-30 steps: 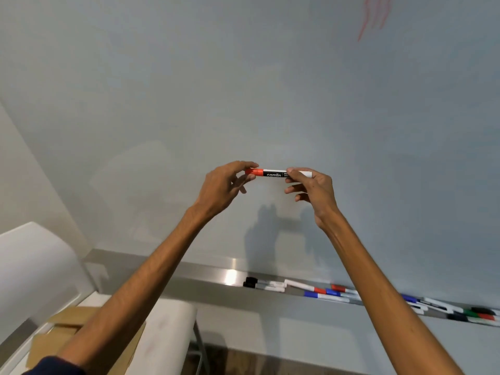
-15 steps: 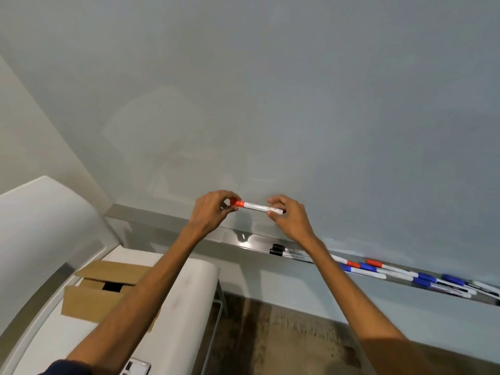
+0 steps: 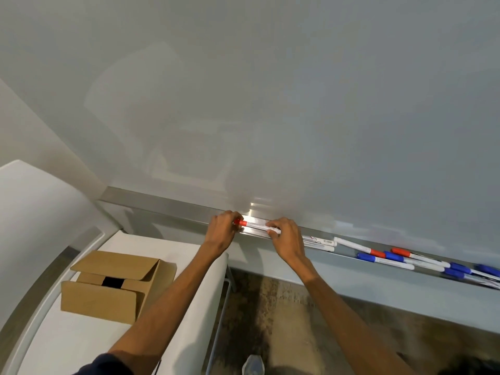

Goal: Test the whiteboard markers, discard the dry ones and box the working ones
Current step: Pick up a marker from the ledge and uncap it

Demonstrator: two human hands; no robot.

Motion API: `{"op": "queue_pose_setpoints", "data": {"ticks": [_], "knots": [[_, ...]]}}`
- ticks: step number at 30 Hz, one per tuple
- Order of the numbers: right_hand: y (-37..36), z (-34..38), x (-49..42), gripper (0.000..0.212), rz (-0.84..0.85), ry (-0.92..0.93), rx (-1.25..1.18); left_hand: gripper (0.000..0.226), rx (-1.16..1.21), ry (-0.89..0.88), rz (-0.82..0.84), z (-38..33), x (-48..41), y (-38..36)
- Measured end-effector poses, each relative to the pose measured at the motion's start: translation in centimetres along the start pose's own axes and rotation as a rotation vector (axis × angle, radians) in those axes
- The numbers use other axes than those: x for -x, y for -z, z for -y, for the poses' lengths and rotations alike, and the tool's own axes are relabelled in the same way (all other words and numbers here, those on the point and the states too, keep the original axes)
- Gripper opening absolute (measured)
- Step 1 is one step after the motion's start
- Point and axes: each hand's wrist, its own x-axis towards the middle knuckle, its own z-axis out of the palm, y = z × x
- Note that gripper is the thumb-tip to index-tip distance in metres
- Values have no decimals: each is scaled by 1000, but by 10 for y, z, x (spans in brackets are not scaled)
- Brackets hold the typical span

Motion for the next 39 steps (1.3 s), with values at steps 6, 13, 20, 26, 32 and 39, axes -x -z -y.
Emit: {"op": "queue_pose_setpoints", "data": {"ticks": [6, 13, 20, 26, 32, 39], "knots": [[-20, -13, -1, 22, -40, -8, 103, 19, -42, -24, -13, 10, -1, -19], [-26, -13, -1, 24, -54, 44, 218, 21, -71, -46, -53, 23, 1, -31], [-18, -20, 4, 32, -67, 78, 212, 27, -88, -40, -46, 11, -4, -35], [12, -52, 11, 19, -254, 122, 165, 25, -36, -161, -24, -36, -13, -47], [28, -87, 20, 17, -388, 180, 208, 33, -66, -282, 91, -84, -15, -74], [25, -101, 22, 22, -402, 199, 294, 31, -161, -300, 153, -99, -21, -89]]}}
